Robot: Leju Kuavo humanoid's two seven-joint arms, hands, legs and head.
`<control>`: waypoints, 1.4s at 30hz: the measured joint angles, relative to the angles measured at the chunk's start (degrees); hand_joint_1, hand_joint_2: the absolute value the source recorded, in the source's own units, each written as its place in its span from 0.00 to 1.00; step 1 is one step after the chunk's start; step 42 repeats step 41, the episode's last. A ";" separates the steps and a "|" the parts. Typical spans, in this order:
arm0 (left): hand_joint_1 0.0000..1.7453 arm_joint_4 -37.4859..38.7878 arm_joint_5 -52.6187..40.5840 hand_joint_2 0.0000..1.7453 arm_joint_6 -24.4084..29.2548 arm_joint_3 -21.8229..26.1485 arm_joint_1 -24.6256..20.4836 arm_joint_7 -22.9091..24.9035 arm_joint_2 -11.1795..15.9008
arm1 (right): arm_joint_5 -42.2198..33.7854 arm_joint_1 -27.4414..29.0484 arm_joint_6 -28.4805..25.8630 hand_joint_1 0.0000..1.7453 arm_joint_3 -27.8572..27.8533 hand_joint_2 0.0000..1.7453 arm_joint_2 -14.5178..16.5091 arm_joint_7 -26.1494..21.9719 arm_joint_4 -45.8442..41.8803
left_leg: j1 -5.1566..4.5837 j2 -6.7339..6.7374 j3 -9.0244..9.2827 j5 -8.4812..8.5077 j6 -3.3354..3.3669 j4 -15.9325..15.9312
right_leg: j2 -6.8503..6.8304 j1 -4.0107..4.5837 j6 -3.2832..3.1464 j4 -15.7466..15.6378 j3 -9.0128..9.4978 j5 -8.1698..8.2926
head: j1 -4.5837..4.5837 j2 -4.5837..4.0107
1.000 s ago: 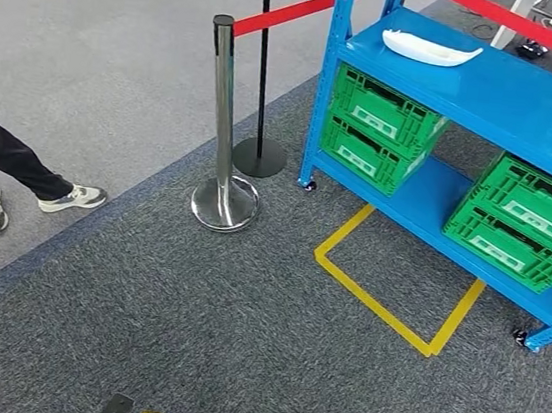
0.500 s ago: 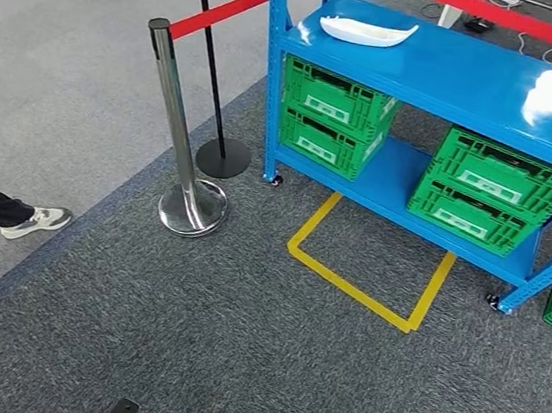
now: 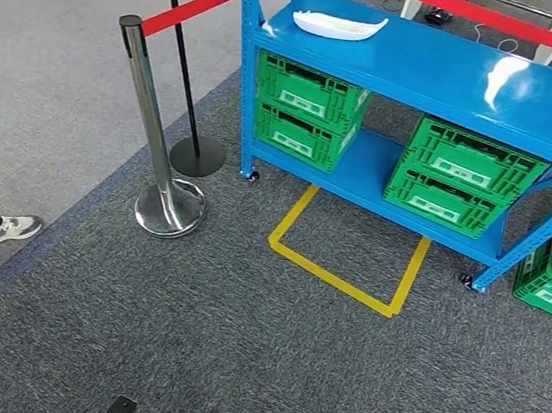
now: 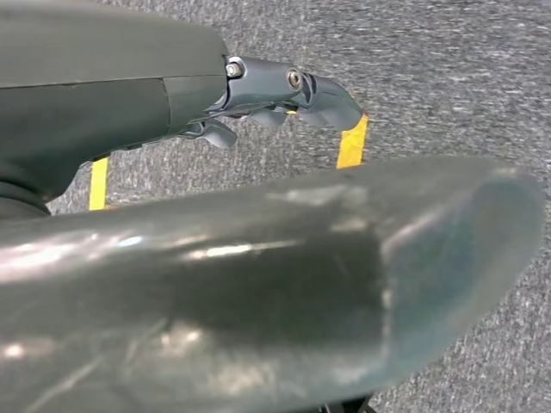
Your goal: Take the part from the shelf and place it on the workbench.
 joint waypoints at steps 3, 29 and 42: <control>0.00 0.00 0.00 0.00 -0.02 0.00 -0.04 0.00 0.05 | 0.00 -0.25 0.01 0.00 0.01 0.00 0.13 -0.01 0.04 | -0.46 0.71 0.26 -0.41 -0.88 0.41 | -1.41 0.10 -0.81 -7.48 4.25 1.97 | -0.16 0.00; 0.00 0.00 -0.56 0.00 0.02 -0.02 0.02 0.37 0.03 | 0.40 -0.09 0.17 0.00 0.02 0.00 0.19 0.08 0.05 | -0.14 -0.56 -0.98 0.32 0.23 0.58 | 1.19 0.04 -0.33 6.59 -3.09 -4.02 | -0.28 0.00; 0.00 0.00 -0.57 0.00 0.08 -0.02 -0.18 0.36 -0.02 | 0.61 -0.47 0.15 0.00 0.01 0.00 0.19 0.10 0.06 | -0.12 -1.19 -5.17 -5.92 -2.83 10.83 | 1.54 -0.07 -3.25 -7.84 4.16 2.41 | -0.58 0.00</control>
